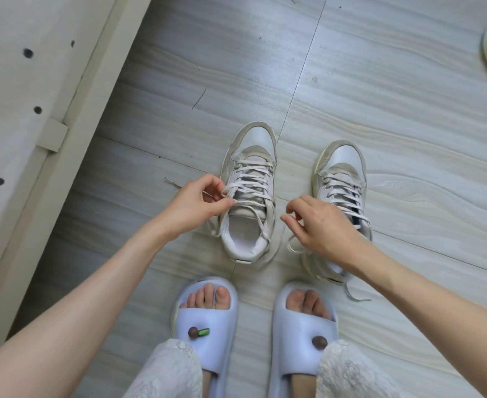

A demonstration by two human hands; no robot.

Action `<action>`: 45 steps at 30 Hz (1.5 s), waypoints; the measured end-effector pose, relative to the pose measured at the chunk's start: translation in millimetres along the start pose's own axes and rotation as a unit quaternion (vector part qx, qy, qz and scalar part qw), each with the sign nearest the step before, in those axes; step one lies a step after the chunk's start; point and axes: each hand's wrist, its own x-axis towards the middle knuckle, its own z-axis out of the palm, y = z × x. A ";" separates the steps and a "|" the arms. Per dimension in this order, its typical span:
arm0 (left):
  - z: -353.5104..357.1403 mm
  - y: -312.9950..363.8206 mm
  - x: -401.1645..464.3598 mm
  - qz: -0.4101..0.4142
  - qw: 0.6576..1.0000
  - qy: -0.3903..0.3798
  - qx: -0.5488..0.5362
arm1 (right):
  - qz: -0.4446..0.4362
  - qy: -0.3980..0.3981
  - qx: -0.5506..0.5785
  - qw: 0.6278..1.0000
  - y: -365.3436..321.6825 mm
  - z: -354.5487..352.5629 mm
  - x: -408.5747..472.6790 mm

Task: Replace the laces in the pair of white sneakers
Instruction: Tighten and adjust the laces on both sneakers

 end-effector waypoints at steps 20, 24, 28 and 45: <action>1.5 -0.4 -0.4 0.005 0.999 -0.004 -0.036 | 0.201 -0.076 0.356 0.909 -24.8 -12.9 40.5; 1.6 0.0 -0.7 0.001 0.999 -0.019 -0.028 | 0.161 -0.051 0.347 0.922 -30.2 -26.3 47.1; 3.1 3.0 -1.2 0.012 1.000 -0.020 -0.011 | 0.129 -0.055 0.295 0.945 -27.1 -39.1 52.6; -10.7 12.2 25.8 -0.044 0.999 -0.031 0.010 | 0.257 -0.149 0.428 0.853 -5.3 -31.7 66.8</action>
